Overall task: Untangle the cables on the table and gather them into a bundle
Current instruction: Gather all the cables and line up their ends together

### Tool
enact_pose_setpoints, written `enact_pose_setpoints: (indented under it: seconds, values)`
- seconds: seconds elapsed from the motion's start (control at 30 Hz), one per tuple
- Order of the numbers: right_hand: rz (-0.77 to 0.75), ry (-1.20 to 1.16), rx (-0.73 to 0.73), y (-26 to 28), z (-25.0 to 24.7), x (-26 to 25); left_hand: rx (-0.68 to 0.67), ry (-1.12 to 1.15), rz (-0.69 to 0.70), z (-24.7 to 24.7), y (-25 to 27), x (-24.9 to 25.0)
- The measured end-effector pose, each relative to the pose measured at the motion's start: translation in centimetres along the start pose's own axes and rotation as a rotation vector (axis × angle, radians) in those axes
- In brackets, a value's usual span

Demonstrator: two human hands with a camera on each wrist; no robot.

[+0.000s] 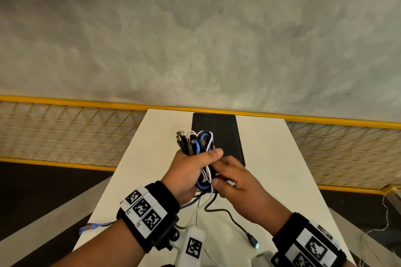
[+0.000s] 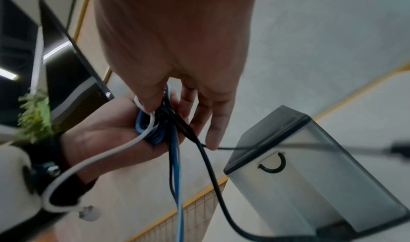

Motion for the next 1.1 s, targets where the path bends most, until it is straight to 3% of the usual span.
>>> enact_pose_setpoints:
  seconds: [0.13, 0.2, 0.3, 0.43, 0.7, 0.77, 0.9, 0.97, 1.1]
  values:
    - [-0.057, -0.099, 0.102, 0.3, -0.6, -0.1, 0.059, 0.089, 0.006, -0.2, 0.1, 0.2]
    - [-0.050, -0.292, 0.174, 0.5, -1.0, 0.4, 0.118, 0.201, 0.035, -0.9, -0.3, 0.4]
    - [0.076, -0.581, 0.052, 0.2, 0.2, 1.6, 0.141, 0.226, 0.088, -0.9, -0.4, 1.0]
    - [0.087, -0.459, -0.166, -1.1, 2.3, 0.5, 0.095, 0.253, 0.063, 0.9, 0.4, 0.6]
    - [0.029, -0.519, -0.055, -2.1, 2.3, 0.0, 0.035, 0.274, 0.082, 1.3, 1.2, 2.3]
    - [0.070, -0.337, -0.091, -1.9, 1.9, -0.1, -0.010, 0.267, 0.057, 1.3, 1.4, 3.1]
    - [0.070, 0.312, -0.171, -0.8, 0.7, 1.4, -0.165, 0.175, -0.039, 1.9, 2.7, 4.1]
    - [0.034, 0.454, -0.195, -0.3, 0.6, 2.1, -0.276, 0.105, -0.090, 2.7, 3.4, 4.3]
    - [0.186, 0.719, -0.149, 0.9, -1.0, 2.8, -0.436, -0.090, -0.279, 3.0, 3.9, 3.1]
Point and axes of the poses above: each hand's wrist, its own y-axis away from the middle knuckle, its own z-axis out of the palm, x = y × z, the point moved 6 cm from there along -y, towards the middle knuckle, and after that the axes turned 12 degrees about -x, right-handed, at the moved point
